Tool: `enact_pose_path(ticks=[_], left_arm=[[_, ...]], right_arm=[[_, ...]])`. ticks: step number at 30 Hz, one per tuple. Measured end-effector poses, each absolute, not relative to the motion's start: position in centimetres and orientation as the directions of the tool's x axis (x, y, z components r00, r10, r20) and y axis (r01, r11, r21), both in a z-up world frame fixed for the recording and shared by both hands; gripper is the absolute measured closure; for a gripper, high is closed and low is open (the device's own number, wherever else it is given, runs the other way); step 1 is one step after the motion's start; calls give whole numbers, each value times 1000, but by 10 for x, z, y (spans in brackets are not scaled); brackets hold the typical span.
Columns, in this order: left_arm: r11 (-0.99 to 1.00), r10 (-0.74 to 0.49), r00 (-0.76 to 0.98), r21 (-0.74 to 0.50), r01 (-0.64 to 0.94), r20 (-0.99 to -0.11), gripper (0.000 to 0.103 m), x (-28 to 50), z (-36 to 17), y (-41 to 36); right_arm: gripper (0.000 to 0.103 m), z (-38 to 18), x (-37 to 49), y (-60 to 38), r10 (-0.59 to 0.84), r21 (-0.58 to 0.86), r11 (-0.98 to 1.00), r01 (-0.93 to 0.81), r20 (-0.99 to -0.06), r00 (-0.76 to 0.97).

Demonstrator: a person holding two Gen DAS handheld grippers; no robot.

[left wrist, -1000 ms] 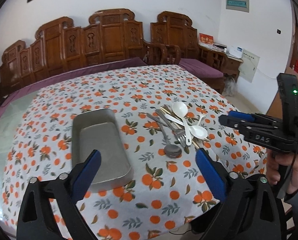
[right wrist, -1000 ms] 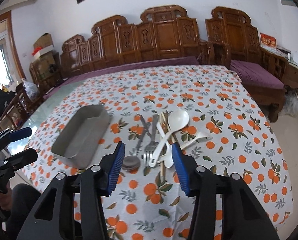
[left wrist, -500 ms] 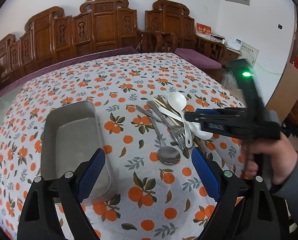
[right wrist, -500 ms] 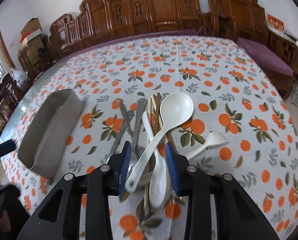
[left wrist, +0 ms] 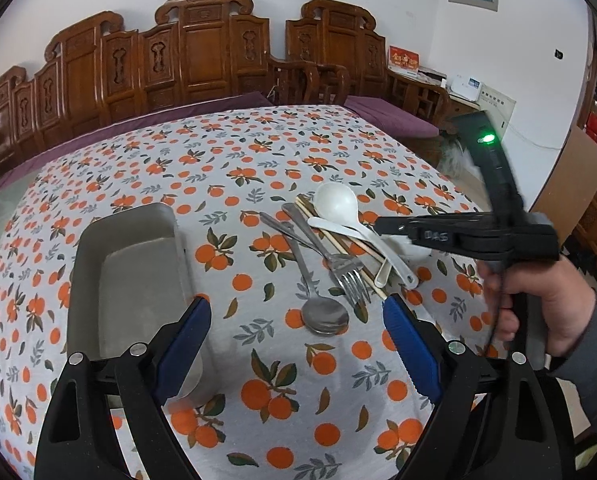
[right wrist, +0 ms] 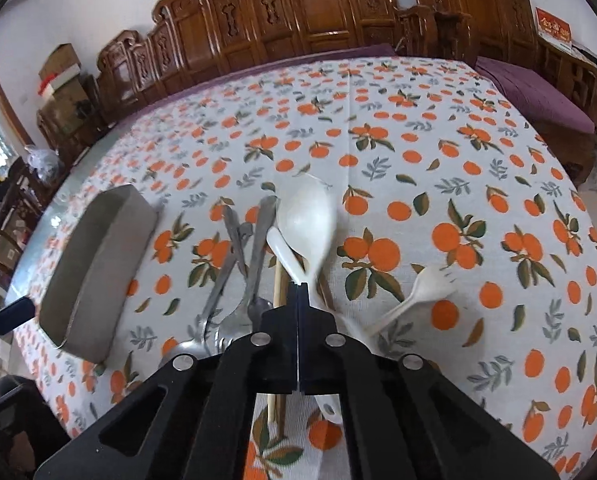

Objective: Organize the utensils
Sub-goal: 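Reach the right gripper into the utensil pile and grasp the white plastic spoon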

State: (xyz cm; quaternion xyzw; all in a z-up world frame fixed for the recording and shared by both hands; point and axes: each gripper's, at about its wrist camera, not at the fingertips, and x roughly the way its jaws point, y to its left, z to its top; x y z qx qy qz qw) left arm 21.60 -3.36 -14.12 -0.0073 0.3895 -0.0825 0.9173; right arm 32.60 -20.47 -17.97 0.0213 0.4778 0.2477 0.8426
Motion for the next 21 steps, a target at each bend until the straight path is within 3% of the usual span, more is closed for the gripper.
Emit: enact_pose_path(ticks=[7, 14, 16, 18, 21], left_arm=[[987, -138, 658, -49, 152, -740, 25, 228, -142, -52], [991, -94, 637, -12, 133, -765, 28, 246, -150, -62], [992, -87, 633, -10, 124, -769, 28, 250, -152, -61], [993, -81, 628, -9, 116, -774, 28, 255, -153, -60], [994, -75, 624, -8, 110, -778, 28, 259, -155, -58]], right_arm=[[103, -154, 304, -227, 466, 268, 860, -434, -758, 456], [99, -178, 315, -225, 461, 259, 856, -447, -774, 435], [91, -184, 320, -220, 460, 258, 854, -453, -780, 423], [72, -194, 325, -213, 451, 253, 852, -458, -798, 400], [72, -205, 331, -202, 414, 210, 856, -472, -825, 385]])
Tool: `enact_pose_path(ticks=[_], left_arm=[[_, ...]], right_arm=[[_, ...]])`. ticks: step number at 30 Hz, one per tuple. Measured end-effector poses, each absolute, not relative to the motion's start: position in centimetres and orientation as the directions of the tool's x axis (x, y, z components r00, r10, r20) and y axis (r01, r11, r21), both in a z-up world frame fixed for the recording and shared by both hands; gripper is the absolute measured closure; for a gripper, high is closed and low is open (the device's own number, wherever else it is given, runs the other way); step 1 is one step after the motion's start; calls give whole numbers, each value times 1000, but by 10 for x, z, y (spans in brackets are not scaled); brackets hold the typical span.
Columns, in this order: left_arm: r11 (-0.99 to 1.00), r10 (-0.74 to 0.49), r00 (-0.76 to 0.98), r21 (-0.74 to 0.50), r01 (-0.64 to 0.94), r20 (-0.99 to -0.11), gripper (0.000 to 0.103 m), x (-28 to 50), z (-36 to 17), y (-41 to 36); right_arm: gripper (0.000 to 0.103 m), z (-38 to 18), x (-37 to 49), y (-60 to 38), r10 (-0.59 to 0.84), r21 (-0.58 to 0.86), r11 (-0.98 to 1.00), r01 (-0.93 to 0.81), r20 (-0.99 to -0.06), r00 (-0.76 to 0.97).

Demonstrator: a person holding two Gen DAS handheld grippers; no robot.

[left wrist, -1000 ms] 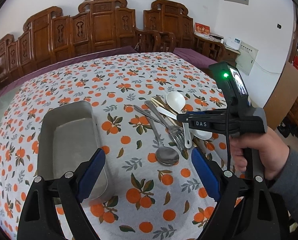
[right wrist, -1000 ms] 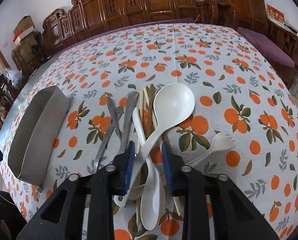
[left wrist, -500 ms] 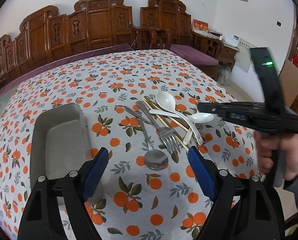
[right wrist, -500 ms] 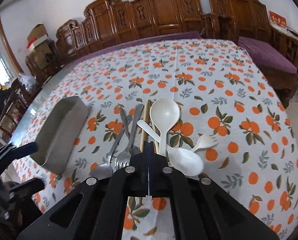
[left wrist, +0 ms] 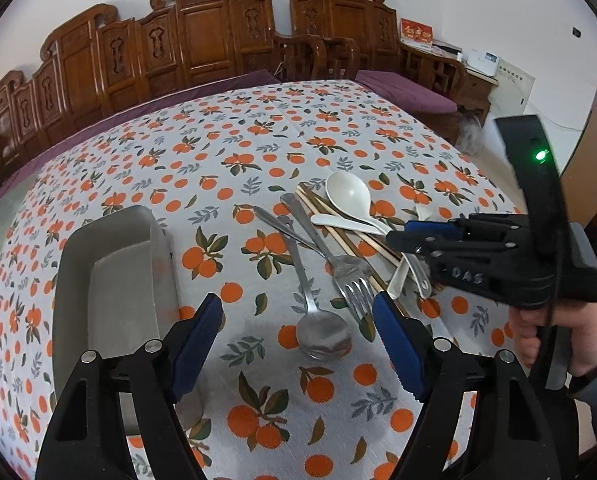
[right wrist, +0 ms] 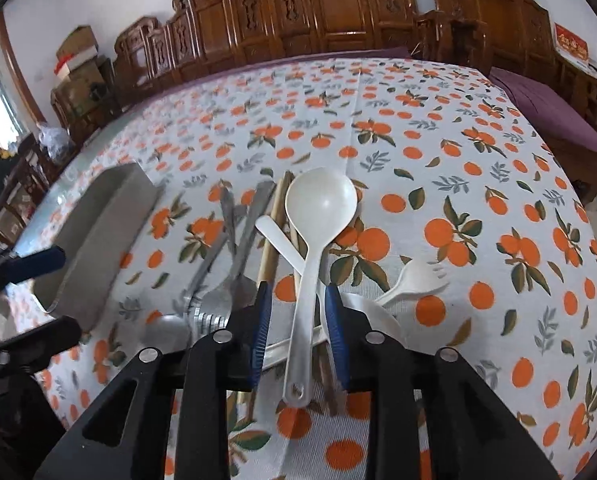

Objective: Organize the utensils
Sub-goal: 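Reach the right gripper into the utensil pile and grasp the white plastic spoon, then grasp a metal fork from the pile with the left gripper while the right holds the white spoon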

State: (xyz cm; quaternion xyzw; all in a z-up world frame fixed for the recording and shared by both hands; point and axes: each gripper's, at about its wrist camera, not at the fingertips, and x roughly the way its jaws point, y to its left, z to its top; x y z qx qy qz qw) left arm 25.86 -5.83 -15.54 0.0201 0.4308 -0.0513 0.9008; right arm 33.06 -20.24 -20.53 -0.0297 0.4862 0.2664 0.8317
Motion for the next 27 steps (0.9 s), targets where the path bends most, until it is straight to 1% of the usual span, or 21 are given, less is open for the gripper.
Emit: enact_pose_path(ticks=[1, 3, 4, 13, 15, 17, 19, 27], left_arm=[[994, -73, 622, -7, 108, -780, 28, 260, -156, -58], [994, -68, 616, -4, 105, -785, 28, 262, -159, -58], [994, -69, 614, -5, 105, -786, 28, 263, -160, -58], [992, -100, 586, -37, 119, -804, 36, 277, -169, -70], [991, -112, 576, -50, 123, -810, 40, 282, -173, -75], [990, -127, 557, -71, 120, -821, 47, 289, -179, -79], [989, -136, 548, -86, 116, -825, 50, 296, -183, -82], [988, -155, 502, -129, 88, -851, 51, 320, -200, -88]], right_arm=[[74, -208, 331, -200, 400, 193, 858, -476, -832, 385], [90, -208, 332, -200, 394, 180, 858, -481, -832, 391], [91, -206, 332, -202, 400, 187, 858, -479, -827, 394], [92, -175, 316, -232, 458, 233, 847, -477, -777, 433], [92, -171, 314, -238, 464, 243, 848, -470, -770, 438], [92, -169, 312, -246, 472, 258, 849, -461, -763, 442], [92, -168, 312, -250, 471, 261, 850, -457, -764, 441], [92, -166, 316, -258, 474, 273, 855, -441, -757, 450]])
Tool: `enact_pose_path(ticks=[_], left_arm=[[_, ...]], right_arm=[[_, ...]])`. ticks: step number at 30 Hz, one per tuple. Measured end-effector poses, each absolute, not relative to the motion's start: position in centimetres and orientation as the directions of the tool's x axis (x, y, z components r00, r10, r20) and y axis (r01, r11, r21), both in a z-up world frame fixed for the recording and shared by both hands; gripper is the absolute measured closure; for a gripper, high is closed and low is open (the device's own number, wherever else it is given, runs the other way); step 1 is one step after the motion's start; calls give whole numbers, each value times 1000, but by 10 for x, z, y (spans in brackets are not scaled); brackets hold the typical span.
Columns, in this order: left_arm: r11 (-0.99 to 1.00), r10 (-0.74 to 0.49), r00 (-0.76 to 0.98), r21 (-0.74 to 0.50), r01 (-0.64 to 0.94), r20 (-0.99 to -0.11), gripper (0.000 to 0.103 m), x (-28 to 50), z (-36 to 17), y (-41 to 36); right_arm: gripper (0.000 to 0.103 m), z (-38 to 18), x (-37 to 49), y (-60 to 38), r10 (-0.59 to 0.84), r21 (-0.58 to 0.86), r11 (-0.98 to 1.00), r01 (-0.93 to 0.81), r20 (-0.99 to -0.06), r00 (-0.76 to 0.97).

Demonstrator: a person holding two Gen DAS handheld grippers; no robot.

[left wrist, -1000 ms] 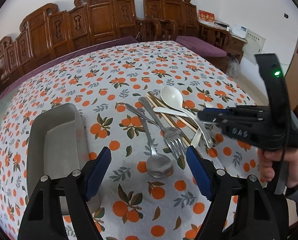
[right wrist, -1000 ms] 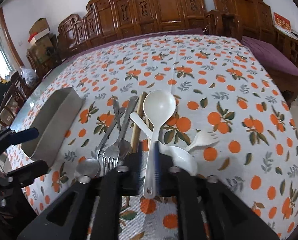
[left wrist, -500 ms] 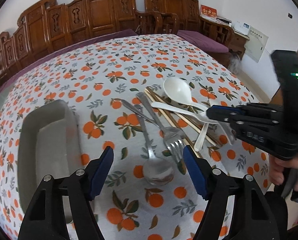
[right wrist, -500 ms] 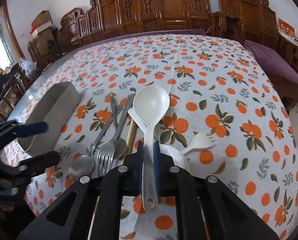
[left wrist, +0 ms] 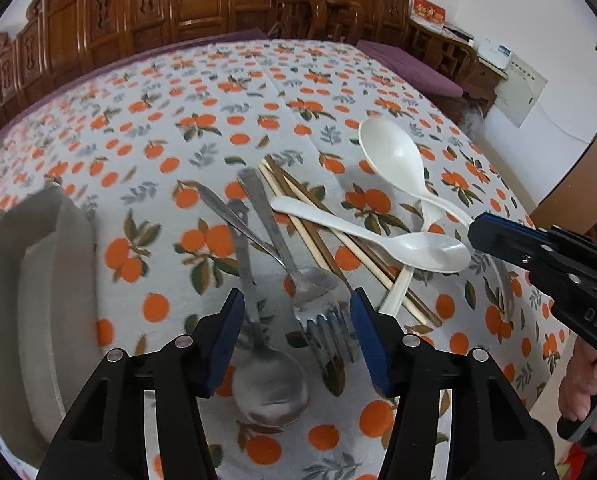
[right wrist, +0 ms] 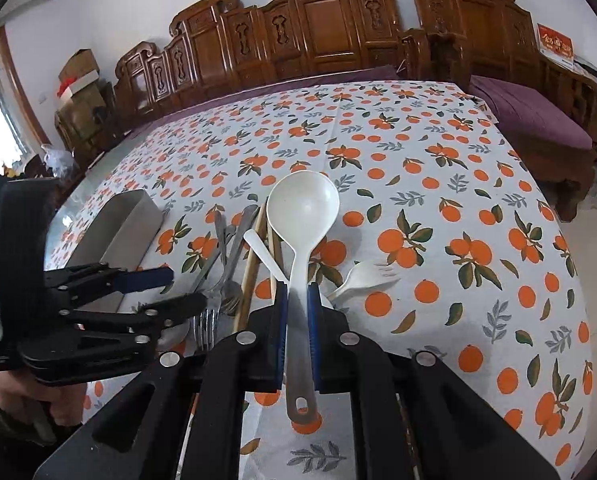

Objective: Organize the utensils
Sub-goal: 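Grasp a metal fork from the pile with the left gripper while the right holds the white spoon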

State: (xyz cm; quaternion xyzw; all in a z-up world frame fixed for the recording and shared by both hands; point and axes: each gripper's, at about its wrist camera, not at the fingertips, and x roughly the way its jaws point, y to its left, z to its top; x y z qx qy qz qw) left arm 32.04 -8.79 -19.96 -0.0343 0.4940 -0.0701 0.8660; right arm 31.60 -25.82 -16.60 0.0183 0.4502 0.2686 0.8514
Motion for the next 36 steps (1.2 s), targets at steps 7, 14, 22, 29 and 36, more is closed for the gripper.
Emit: enact_pose_path(ticks=[7, 14, 22, 29, 36], left_arm=[[982, -187, 457, -158, 101, -870, 73, 321, -213, -94], [969, -247, 455, -226, 102, -855, 98, 315, -209, -89], [972, -236, 451, -204, 119, -861, 101, 315, -210, -99], [979, -203, 451, -169, 115, -869, 98, 321, -211, -99], [984, -170, 452, -125, 129, -876, 101, 317, -213, -97]], right_arm=[[92, -164, 316, -258, 482, 282, 852, -441, -751, 451], [92, -163, 316, -257, 484, 281, 850, -446, -750, 450], [92, -161, 315, -256, 484, 279, 850, -447, -750, 452], [92, -161, 314, -255, 488, 281, 847, -452, -750, 447], [92, -163, 314, -253, 485, 276, 846, -457, -755, 442]])
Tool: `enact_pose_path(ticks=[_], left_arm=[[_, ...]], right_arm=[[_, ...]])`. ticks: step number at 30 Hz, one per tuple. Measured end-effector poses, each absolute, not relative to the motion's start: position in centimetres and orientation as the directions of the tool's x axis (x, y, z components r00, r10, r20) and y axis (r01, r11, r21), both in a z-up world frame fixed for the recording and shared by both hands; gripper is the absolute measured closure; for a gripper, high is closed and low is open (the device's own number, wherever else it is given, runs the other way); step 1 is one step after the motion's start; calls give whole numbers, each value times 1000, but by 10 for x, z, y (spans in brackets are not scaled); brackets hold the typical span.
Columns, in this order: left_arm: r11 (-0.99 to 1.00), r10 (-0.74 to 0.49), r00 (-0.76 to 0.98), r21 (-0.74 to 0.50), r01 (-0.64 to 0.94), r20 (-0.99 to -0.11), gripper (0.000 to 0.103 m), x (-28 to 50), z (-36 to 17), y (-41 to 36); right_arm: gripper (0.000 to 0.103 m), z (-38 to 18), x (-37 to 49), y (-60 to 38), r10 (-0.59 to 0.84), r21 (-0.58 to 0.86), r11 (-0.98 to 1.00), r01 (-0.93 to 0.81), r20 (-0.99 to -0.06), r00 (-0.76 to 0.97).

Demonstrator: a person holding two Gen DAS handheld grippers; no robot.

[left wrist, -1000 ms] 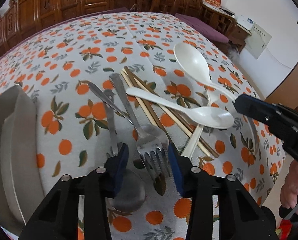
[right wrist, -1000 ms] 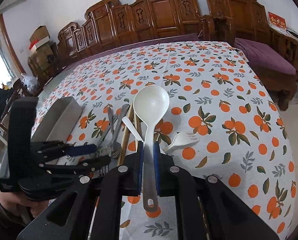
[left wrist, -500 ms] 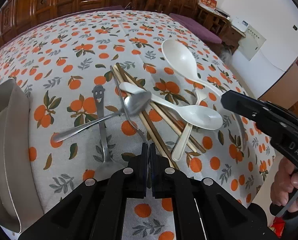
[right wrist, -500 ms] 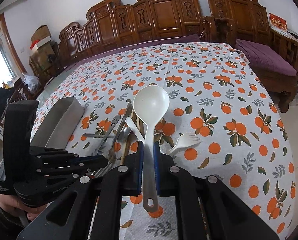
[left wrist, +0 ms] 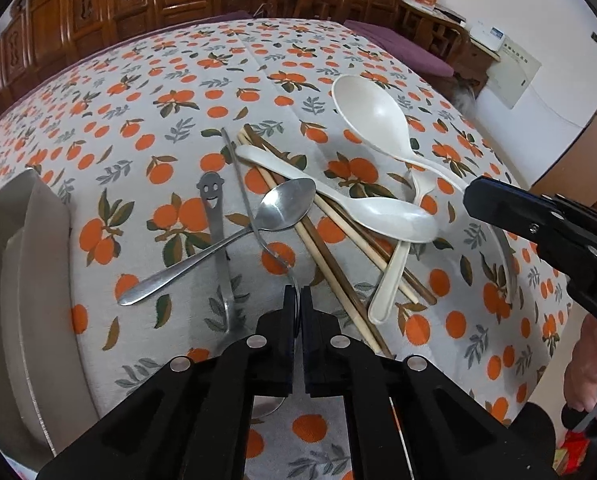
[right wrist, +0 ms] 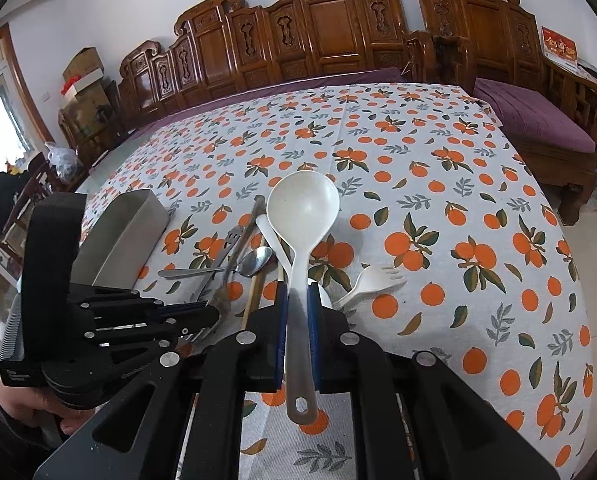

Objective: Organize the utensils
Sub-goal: 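Grasp a metal fork from the pile with the left gripper while the right holds the white spoon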

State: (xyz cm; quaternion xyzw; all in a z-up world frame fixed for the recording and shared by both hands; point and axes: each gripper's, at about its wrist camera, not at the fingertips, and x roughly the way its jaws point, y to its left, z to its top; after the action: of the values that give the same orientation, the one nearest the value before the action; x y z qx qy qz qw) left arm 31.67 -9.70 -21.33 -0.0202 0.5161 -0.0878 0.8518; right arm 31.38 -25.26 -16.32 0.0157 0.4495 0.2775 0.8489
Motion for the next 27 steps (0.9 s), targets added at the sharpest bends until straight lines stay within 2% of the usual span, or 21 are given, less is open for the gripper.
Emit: enact_pose_path(ticks=[19, 27], left_arm=[[984, -155, 583, -75, 159, -797, 102, 267, -135, -50], [988, -140, 617, -65, 143, -775, 102, 244, -122, -11]], right_arm=[[92, -141, 292, -220, 525, 252, 804, -539, -727, 442], [92, -135, 278, -189, 543, 254, 783, -567, -724, 425]])
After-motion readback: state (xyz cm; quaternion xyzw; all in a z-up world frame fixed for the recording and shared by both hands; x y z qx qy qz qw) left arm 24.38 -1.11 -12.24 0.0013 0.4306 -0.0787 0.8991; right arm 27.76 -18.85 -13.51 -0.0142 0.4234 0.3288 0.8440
